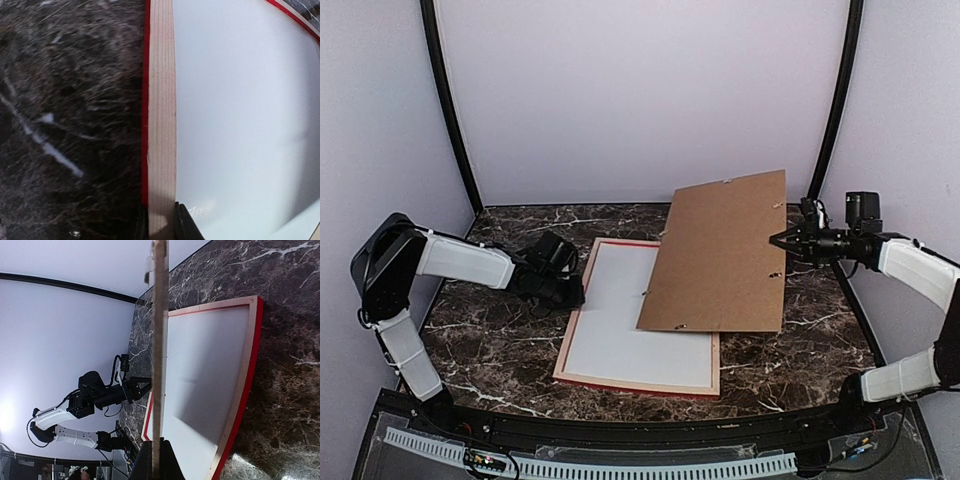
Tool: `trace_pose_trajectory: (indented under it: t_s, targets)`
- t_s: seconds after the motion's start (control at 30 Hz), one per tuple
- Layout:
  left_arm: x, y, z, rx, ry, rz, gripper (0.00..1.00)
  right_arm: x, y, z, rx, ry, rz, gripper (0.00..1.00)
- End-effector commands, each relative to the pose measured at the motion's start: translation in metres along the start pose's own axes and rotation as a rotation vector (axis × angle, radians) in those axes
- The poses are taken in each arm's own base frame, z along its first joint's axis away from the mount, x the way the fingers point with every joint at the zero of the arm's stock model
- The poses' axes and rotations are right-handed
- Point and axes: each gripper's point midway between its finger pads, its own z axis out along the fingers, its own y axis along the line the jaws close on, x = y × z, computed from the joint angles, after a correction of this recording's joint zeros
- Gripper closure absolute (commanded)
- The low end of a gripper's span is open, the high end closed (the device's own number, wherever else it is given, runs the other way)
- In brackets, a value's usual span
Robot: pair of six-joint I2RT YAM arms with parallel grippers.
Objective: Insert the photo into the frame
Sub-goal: Move the frame body to the center of the board, then press the backboard against the photo.
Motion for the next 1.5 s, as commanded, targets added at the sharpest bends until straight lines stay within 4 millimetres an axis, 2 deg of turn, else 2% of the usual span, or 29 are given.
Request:
trace_pose_trajectory:
  t_s: [0.0,0.13,0.23,0.43,0.5,0.6,0.67,0.97,1.2,1.47]
  targets:
    - [0.055,0.039,-0.006,-0.061,0.144,-0.151,0.89,0.002,0.037,0.028,-0.129,0.036,-0.120,1.00]
    - [0.060,0.024,-0.015,0.038,0.158,-0.182,0.85,0.014,0.047,0.053,-0.176,0.097,-0.120,1.00]
    - [0.061,0.011,-0.020,0.107,0.179,-0.174,0.78,0.020,0.052,0.069,-0.202,0.136,-0.115,1.00]
    - [0.053,-0.011,-0.046,0.224,0.167,-0.149,0.63,0.039,0.059,0.096,-0.242,0.226,-0.110,1.00]
    - [0.047,-0.011,-0.056,0.228,0.143,-0.145,0.58,0.047,0.063,0.103,-0.268,0.256,-0.103,1.00]
    - [0.036,-0.004,-0.068,0.205,0.104,-0.136,0.54,0.060,0.068,0.112,-0.298,0.300,-0.091,1.00]
    - [0.022,0.008,-0.074,0.161,0.061,-0.143,0.51,0.067,0.068,0.118,-0.305,0.321,-0.083,1.00]
    - [-0.033,0.051,-0.109,-0.057,-0.115,-0.098,0.38,0.076,0.048,0.135,-0.304,0.317,-0.012,1.00]
    - [-0.070,0.051,-0.121,-0.107,-0.204,-0.041,0.27,0.089,0.028,0.145,-0.288,0.326,0.058,1.00]
    - [-0.084,0.044,-0.110,-0.108,-0.203,0.007,0.25,0.099,0.010,0.148,-0.248,0.329,0.088,1.00]
